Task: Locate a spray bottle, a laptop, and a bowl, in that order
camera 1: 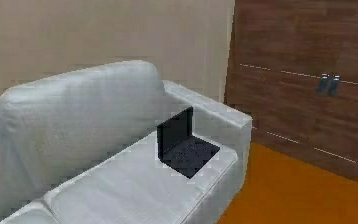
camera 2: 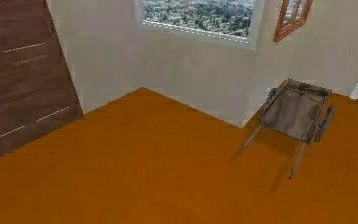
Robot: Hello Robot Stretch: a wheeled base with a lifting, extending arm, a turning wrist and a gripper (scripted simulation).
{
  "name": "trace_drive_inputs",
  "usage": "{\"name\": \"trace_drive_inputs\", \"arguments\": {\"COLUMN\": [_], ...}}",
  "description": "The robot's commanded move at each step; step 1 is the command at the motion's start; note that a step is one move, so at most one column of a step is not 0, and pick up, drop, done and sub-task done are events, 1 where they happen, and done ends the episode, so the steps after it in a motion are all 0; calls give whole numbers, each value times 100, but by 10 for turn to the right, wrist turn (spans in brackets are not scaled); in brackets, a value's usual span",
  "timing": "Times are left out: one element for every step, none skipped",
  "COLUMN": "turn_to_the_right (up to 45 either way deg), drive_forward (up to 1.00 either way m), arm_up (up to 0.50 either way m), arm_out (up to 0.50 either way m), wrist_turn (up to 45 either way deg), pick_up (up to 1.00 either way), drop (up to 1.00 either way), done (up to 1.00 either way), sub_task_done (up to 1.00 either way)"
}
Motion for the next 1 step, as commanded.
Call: {"name": "trace_drive_inputs", "arguments": {"turn_to_the_right": [450], "drive_forward": [0], "arm_up": [0], "arm_out": [0], "wrist_turn": [0], "pick_up": [0], "drop": [0], "done": [0], "sub_task_done": [0]}}
